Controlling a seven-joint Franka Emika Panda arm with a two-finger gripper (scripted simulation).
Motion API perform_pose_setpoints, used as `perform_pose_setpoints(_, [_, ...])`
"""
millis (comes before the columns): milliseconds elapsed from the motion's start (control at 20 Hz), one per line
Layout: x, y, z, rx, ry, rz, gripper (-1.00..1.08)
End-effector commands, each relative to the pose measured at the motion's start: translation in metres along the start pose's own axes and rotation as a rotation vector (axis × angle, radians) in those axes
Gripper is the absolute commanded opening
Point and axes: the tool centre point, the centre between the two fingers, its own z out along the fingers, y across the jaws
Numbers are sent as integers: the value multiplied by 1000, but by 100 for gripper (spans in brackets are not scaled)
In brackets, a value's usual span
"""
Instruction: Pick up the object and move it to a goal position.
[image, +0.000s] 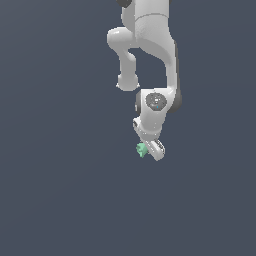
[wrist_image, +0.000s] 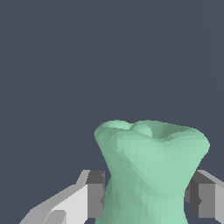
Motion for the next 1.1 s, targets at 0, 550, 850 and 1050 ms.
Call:
perform_pose_setpoints(0, [0, 0, 1, -1, 0, 0, -100])
perform_pose_setpoints(550, [4, 0, -12, 0, 0, 0, -100])
perform_pose_setpoints(850, [18, -1, -47, 0, 0, 0, -100])
perform_pose_setpoints(1050, [30, -3, -79, 0, 0, 1, -100])
